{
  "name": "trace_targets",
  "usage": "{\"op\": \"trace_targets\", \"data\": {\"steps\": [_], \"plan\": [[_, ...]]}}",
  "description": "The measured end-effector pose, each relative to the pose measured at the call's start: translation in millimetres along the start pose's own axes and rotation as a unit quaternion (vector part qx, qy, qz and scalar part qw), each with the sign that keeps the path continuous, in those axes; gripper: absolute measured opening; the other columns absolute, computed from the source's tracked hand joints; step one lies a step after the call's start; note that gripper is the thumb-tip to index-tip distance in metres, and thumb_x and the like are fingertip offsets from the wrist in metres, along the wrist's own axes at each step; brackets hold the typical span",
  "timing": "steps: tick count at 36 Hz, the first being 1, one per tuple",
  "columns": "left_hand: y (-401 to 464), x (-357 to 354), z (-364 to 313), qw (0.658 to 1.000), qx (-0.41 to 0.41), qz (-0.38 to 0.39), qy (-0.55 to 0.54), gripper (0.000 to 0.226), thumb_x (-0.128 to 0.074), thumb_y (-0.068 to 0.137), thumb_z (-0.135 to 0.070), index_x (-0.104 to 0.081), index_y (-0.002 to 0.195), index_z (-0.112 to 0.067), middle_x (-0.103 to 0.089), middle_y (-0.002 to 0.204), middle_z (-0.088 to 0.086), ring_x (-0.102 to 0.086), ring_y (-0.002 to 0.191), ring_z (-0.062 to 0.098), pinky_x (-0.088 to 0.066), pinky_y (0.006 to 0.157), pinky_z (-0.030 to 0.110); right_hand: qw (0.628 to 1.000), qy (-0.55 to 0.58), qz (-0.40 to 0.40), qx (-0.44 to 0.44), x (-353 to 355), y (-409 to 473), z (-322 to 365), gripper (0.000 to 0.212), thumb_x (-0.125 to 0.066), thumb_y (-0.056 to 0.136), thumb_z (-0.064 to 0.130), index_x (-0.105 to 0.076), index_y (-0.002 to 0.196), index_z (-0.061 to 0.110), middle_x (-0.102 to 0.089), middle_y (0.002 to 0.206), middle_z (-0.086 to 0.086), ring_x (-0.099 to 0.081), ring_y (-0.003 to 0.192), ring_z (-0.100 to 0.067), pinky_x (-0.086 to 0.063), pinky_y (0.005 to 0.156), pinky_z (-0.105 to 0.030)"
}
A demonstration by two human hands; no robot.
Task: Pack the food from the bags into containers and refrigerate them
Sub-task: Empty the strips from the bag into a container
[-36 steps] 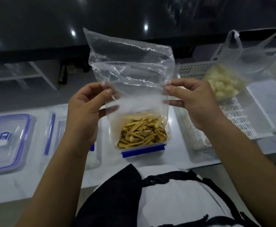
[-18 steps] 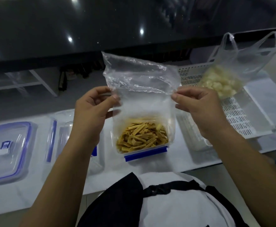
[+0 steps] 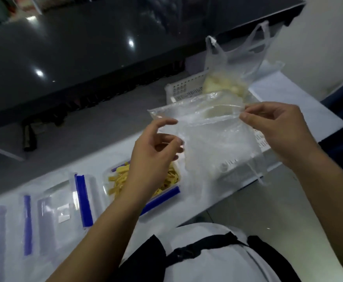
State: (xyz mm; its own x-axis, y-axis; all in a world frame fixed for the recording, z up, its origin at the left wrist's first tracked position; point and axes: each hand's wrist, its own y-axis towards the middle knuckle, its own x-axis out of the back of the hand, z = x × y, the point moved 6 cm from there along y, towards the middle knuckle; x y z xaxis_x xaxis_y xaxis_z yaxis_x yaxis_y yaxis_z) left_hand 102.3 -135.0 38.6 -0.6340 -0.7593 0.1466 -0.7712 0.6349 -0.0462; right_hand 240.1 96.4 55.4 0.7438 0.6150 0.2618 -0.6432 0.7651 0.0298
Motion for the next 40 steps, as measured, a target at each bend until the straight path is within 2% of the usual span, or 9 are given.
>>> {"op": "trace_targets", "data": {"steps": [4,10,13,15,18,21,27,31,40], "plan": [[12,-46,7,0.998,0.017,0.044,0.049,0.028,-0.066,0.095,-0.017,-0.067,0.112,-0.039,-0.075,0.089,-0.010,-0.072,0.085,0.006,-0.061,0.072,0.025,0.999,-0.035,0.018,-0.020,44,12,-23,0.011,-0.083,0.079,0.018,-0.078,0.075,0.026,-0.078,0.086,0.008,-0.072,0.083,-0.005,-0.058,0.080,-0.019],[20,-107,17,0.979,0.064,0.149,0.125,0.033,-0.060,0.098,-0.019,-0.063,0.127,-0.034,-0.076,0.094,-0.012,-0.071,0.087,0.004,-0.060,0.084,0.033,0.990,-0.123,0.005,-0.071,93,37,-76,0.011,-0.081,0.082,0.024,-0.078,0.073,0.031,-0.076,0.081,0.008,-0.071,0.082,-0.007,-0.052,0.075,-0.025],[22,-118,18,0.976,0.060,0.153,0.145,0.047,-0.053,0.101,-0.017,-0.046,0.143,-0.035,-0.073,0.105,-0.012,-0.067,0.092,0.000,-0.054,0.071,0.014,0.988,-0.124,-0.026,-0.083,101,48,-90,0.004,-0.077,0.087,0.029,-0.076,0.090,0.026,-0.075,0.100,0.004,-0.069,0.096,-0.012,-0.051,0.080,-0.025],[25,-119,13,0.978,0.033,0.114,0.173,0.047,-0.050,0.101,-0.015,-0.044,0.143,-0.035,-0.068,0.112,-0.013,-0.063,0.093,-0.003,-0.049,0.066,0.011,0.987,-0.149,-0.038,-0.053,102,52,-92,0.019,-0.073,0.089,0.036,-0.073,0.107,0.027,-0.069,0.116,0.006,-0.064,0.107,-0.012,-0.049,0.089,-0.028],[33,-125,1,0.973,-0.034,0.068,0.219,0.047,-0.047,0.102,-0.016,-0.043,0.147,-0.031,-0.057,0.138,-0.009,-0.054,0.120,0.005,-0.046,0.097,0.024,0.981,-0.190,0.005,0.041,85,51,-82,0.028,-0.069,0.092,0.037,-0.068,0.119,0.028,-0.059,0.131,0.007,-0.054,0.122,-0.010,-0.040,0.104,-0.026],[46,-153,5,0.926,-0.080,0.113,0.351,0.054,-0.044,0.105,-0.031,-0.031,0.157,-0.025,-0.030,0.164,0.002,-0.025,0.150,0.021,-0.024,0.121,0.037,0.926,-0.333,0.139,0.105,48,50,-88,0.049,-0.060,0.096,0.045,-0.053,0.142,0.029,-0.040,0.156,-0.002,-0.031,0.146,-0.020,-0.024,0.117,-0.034],[71,-198,79,0.781,0.088,0.275,0.553,0.070,-0.017,0.103,-0.063,0.001,0.162,-0.030,0.009,0.170,0.002,0.006,0.156,0.030,0.000,0.125,0.048,0.742,-0.565,0.347,0.096,7,49,-143,0.065,-0.027,0.103,0.054,-0.008,0.160,0.032,0.001,0.169,0.002,0.006,0.155,-0.019,0.003,0.124,-0.044],[75,-204,104,0.737,0.122,0.304,0.592,0.065,-0.013,0.104,-0.059,0.005,0.161,-0.033,0.012,0.170,-0.001,0.008,0.156,0.032,-0.003,0.124,0.051,0.735,-0.546,0.396,0.065,13,54,-162,0.058,-0.018,0.104,0.052,-0.016,0.159,0.032,-0.008,0.169,0.003,-0.007,0.154,-0.015,-0.003,0.123,-0.042],[85,-208,109,0.730,0.150,0.302,0.595,0.067,-0.024,0.104,-0.058,0.009,0.159,-0.040,0.020,0.168,-0.004,0.014,0.155,0.031,-0.009,0.123,0.054,0.727,-0.532,0.428,0.072,21,69,-170,0.060,-0.018,0.101,0.057,-0.014,0.158,0.039,-0.003,0.168,0.008,-0.004,0.154,-0.014,-0.015,0.120,-0.042]]}}
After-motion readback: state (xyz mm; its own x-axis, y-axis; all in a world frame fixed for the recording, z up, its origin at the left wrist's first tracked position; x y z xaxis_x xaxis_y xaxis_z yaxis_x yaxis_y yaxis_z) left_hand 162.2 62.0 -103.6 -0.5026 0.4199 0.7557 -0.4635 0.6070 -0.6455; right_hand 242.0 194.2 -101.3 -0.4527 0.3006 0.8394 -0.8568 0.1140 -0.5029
